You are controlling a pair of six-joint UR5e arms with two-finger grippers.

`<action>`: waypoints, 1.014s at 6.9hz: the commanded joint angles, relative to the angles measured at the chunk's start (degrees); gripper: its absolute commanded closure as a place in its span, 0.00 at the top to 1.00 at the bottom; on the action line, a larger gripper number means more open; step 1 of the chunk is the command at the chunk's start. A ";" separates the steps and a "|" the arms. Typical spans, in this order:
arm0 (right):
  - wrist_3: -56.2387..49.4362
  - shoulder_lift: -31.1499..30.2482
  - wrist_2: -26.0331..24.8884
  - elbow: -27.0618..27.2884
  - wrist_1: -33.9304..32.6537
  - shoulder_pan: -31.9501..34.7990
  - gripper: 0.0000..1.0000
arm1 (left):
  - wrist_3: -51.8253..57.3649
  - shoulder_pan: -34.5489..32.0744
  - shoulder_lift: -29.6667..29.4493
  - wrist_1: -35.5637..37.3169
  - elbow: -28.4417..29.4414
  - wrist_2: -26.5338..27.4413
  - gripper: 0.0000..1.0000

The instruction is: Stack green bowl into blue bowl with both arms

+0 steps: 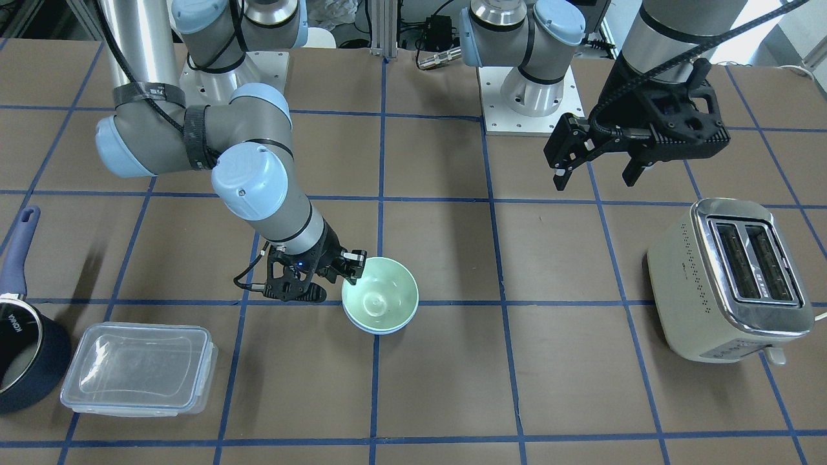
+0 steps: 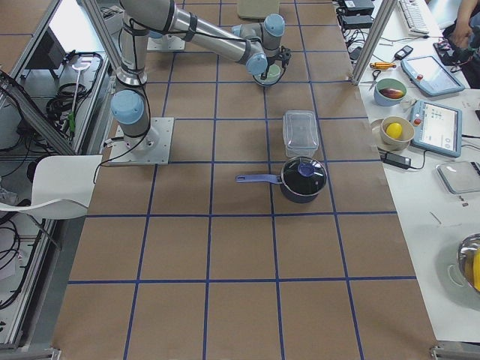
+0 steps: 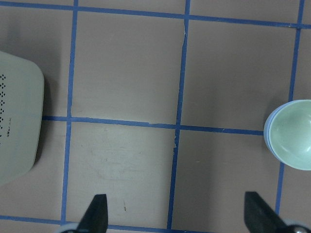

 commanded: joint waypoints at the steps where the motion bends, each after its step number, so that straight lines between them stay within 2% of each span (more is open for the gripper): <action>1: -1.04 -1.06 -1.47 -6.29 7.81 -1.78 1.00 | 0.00 -0.09 0.31 0.00 -0.06 -0.59 1.00; 2: -1.83 -3.16 -4.53 -11.64 17.10 -2.32 1.00 | 0.17 -0.09 0.22 0.00 -0.32 -0.50 1.00; 3: -4.97 -5.44 -5.08 -17.52 26.07 -2.76 1.00 | 0.09 -0.18 0.22 0.00 -0.32 -0.59 1.00; 4: -10.22 -7.38 -8.05 -22.19 35.73 -3.72 1.00 | 0.09 -0.18 0.14 0.18 -0.06 -0.42 1.00; 5: -17.58 -10.01 -10.60 -23.98 41.83 -6.34 1.00 | 0.09 -0.09 0.05 0.26 -0.06 -0.41 1.00; 7: -29.46 -16.95 -10.89 -21.99 47.57 -12.14 0.96 | -0.26 -0.18 -0.39 0.44 0.03 -0.59 1.00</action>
